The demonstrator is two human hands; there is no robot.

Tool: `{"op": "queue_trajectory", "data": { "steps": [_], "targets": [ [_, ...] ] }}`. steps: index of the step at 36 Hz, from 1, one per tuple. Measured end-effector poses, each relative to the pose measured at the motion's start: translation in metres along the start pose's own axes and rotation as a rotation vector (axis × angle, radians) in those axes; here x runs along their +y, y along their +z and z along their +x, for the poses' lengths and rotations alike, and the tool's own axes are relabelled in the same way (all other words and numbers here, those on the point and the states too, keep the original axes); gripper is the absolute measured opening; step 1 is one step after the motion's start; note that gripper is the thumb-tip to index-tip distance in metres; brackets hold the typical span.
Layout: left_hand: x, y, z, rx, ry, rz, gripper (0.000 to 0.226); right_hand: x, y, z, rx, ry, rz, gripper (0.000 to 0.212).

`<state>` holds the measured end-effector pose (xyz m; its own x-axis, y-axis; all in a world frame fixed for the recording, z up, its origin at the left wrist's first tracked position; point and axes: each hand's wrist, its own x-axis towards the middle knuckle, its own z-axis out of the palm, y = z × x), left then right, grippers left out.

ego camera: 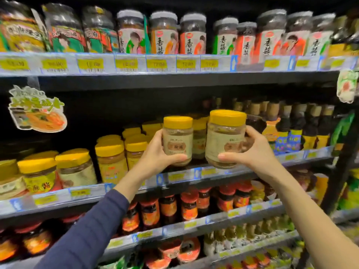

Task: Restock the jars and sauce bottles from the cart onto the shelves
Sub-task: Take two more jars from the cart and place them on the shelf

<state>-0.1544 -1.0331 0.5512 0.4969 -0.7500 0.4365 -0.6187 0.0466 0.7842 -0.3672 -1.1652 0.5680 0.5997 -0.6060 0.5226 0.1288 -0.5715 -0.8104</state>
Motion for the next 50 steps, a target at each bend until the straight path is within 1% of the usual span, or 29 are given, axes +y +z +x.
{"op": "queue_trajectory", "data": {
  "steps": [3, 7, 10, 13, 17, 21, 23, 26, 29, 32, 38, 47, 50],
  "targets": [
    [-0.01, 0.011, 0.008, 0.049, -0.062, 0.041, 0.083, 0.017, -0.007, 0.019, -0.068, -0.02, 0.022, 0.077],
    [-0.021, 0.026, 0.014, 0.097, -0.18, 0.102, 0.085, 0.038, -0.018, 0.042, -0.171, -0.039, 0.05, 0.079],
    [-0.026, 0.039, 0.015, 0.128, -0.235, 0.166, 0.072, 0.05, -0.023, 0.056, -0.239, -0.041, 0.076, 0.084],
    [-0.03, 0.046, 0.014, 0.156, -0.277, 0.208, 0.066, 0.061, -0.026, 0.066, -0.296, -0.045, 0.119, 0.084],
    [-0.035, 0.048, 0.014, 0.16, -0.348, 0.253, 0.067, 0.07, -0.027, 0.071, -0.35, -0.057, 0.155, 0.082],
    [-0.03, 0.048, 0.015, 0.124, -0.394, 0.298, 0.074, 0.077, -0.025, 0.074, -0.387, -0.055, 0.158, 0.081],
    [-0.027, 0.047, 0.014, 0.091, -0.431, 0.311, 0.076, 0.078, -0.023, 0.076, -0.399, -0.055, 0.17, 0.08],
    [-0.024, 0.046, 0.014, 0.057, -0.456, 0.328, 0.072, 0.079, -0.019, 0.078, -0.406, -0.056, 0.186, 0.081],
    [-0.021, 0.045, 0.015, 0.051, -0.466, 0.352, 0.067, 0.081, -0.015, 0.078, -0.41, -0.045, 0.201, 0.083],
    [-0.021, 0.044, 0.016, 0.058, -0.474, 0.382, 0.068, 0.083, -0.012, 0.079, -0.418, -0.04, 0.204, 0.086],
    [-0.018, 0.041, 0.017, 0.128, -0.48, 0.532, 0.073, 0.084, -0.007, 0.081, -0.413, -0.031, 0.211, 0.085],
    [-0.023, 0.042, 0.012, 0.237, -0.521, 0.621, 0.076, 0.088, -0.001, 0.083, -0.42, -0.024, 0.213, 0.08],
    [-0.026, 0.041, 0.011, 0.247, -0.54, 0.65, 0.076, 0.089, 0.002, 0.084, -0.419, -0.031, 0.205, 0.08]
  ]
}}
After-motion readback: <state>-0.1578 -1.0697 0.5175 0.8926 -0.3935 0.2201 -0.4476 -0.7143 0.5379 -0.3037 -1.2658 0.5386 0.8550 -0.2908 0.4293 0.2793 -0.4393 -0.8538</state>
